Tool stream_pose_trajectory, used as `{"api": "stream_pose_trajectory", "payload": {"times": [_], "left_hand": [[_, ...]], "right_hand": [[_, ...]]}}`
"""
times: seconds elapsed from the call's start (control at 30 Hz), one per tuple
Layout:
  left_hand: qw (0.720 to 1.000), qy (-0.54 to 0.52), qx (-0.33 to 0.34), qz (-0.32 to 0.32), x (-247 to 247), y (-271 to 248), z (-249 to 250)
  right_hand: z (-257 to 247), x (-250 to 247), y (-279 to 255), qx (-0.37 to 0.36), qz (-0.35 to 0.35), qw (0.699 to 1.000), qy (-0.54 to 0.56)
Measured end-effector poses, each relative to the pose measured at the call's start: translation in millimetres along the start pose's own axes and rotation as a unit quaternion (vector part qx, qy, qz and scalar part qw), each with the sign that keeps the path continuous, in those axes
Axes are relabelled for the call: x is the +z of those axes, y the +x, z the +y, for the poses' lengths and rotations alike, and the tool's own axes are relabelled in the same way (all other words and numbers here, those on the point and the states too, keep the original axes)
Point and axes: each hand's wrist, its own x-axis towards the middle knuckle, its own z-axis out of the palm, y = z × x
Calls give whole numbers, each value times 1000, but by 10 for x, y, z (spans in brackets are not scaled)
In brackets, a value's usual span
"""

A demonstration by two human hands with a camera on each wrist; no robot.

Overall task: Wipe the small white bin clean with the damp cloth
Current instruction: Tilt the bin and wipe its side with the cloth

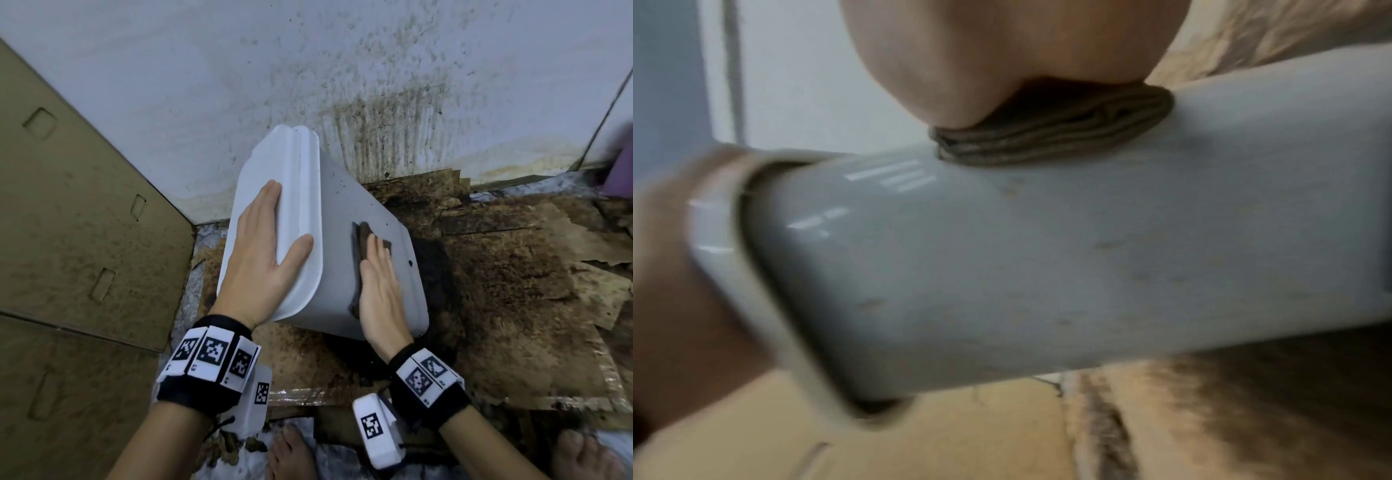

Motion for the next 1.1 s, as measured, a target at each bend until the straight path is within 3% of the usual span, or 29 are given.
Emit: {"api": "stream_pose_trajectory", "payload": {"times": [0.17, 0.37, 0.63, 0.83, 1.1], "left_hand": [[1000, -8, -7, -11, 3, 15, -21], [999, -18, -26, -16, -23, 30, -52], [999, -42, -21, -17, -7, 38, -47], [998, -52, -16, -15, -11, 26, -67], [998, -58, -18, -19, -11, 22, -43]], "right_hand": [[-625, -57, 107, -55, -128, 989, 54], [-735, -190, 452, -75, -232, 970, -2], [-768, -239, 1168, -114, -253, 952, -132], [-505, -230, 1233, -125, -240, 952, -143], [224, -516, 1168, -27, -234, 959, -159]]}}
